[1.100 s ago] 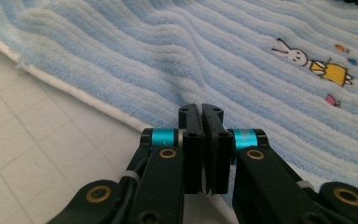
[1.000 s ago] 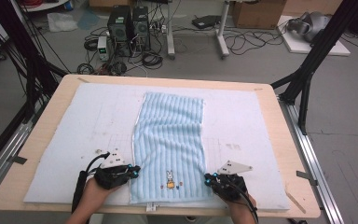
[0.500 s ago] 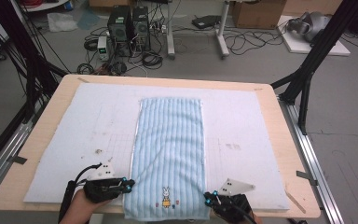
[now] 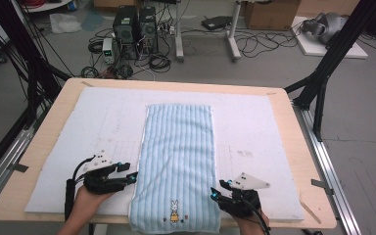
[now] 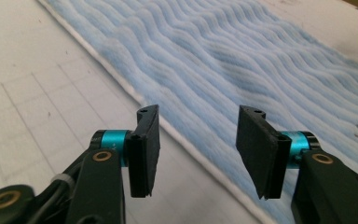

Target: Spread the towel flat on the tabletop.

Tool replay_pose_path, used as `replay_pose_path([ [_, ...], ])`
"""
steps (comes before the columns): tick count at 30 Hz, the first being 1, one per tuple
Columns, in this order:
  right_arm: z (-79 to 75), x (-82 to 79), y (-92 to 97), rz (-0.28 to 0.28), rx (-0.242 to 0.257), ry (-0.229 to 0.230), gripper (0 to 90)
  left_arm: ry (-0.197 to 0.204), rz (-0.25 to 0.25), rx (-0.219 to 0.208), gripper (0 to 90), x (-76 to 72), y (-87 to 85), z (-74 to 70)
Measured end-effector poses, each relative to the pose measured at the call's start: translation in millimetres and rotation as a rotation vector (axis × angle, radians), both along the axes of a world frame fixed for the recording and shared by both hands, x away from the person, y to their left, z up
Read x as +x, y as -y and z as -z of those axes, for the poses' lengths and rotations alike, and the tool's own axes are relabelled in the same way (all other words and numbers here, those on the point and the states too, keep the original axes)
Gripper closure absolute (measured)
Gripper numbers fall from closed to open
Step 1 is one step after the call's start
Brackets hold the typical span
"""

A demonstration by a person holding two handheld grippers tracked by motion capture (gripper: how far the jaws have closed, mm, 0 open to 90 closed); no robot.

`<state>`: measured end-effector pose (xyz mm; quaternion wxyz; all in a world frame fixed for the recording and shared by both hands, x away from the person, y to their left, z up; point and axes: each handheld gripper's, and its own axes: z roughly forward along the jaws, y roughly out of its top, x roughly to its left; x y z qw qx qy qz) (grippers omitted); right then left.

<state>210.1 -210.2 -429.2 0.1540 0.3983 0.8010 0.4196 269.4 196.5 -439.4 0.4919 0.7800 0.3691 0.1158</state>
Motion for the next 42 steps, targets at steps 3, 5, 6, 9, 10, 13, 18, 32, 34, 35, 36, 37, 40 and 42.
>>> replay_pose_path([
  [3, 4.2, 12.4, -11.4, -0.047, -0.017, -0.016, 59.1, 0.004, -0.007, 0.012, 54.1, 14.2, 2.0, -1.4],
  [5, 5.8, 19.4, -16.3, -0.067, -0.037, -0.026, 61.2, 0.001, -0.02, 0.007, 54.4, 24.3, 2.2, -2.4],
  [6, 7.2, 23.7, -17.4, -0.074, -0.043, -0.025, 61.9, -0.004, -0.025, 0.004, 54.6, 27.6, 2.3, -2.8],
  [9, 12.1, 33.2, -21.4, -0.093, -0.103, -0.042, 69.7, -0.003, -0.028, 0.003, 56.7, 39.1, 1.9, -3.4],
  [10, 13.8, 35.1, -22.0, -0.101, -0.127, -0.047, 71.9, -0.004, -0.027, 0.001, 57.1, 43.1, 2.3, -3.7],
  [13, 13.5, 40.1, -21.3, -0.152, -0.121, -0.072, 84.3, 0.0, -0.024, -0.002, 58.9, 51.0, 3.4, -5.1],
  [18, 8.4, 42.6, -18.3, -0.262, -0.146, -0.135, 86.9, 0.018, -0.006, 0.018, 62.0, 61.3, 7.3, -7.0],
  [32, 1.0, 63.4, -0.3, -0.095, -0.021, -0.023, 60.6, 0.02, -0.009, 0.253, 84.5, 77.0, 33.4, 7.2],
  [34, 0.3, 72.3, 5.2, -0.04, -0.016, -0.002, 60.1, 0.009, -0.016, 0.252, 84.6, 75.1, 30.9, 6.3],
  [35, 0.5, 78.0, 7.8, -0.017, -0.005, -0.002, 59.3, 0.001, -0.016, 0.251, 84.7, 74.6, 29.2, 6.0],
  [36, 0.5, 82.8, 9.6, -0.006, 0.001, -0.007, 58.8, -0.018, -0.019, 0.237, 84.7, 73.9, 26.0, 5.7],
  [37, 0.8, 91.0, 11.2, 0.017, 0.001, -0.005, 58.8, -0.028, -0.022, 0.224, 84.1, 73.5, 23.5, 5.6],
  [40, 2.0, 110.2, 9.4, 0.043, -0.011, -0.015, 59.7, -0.039, -0.046, 0.195, 71.7, 74.1, 16.9, 4.9],
  [42, 3.4, 120.3, 4.7, 0.048, -0.031, 0.0, 63.4, -0.027, -0.06, 0.16, 66.3, 74.8, 12.0, 2.6],
])
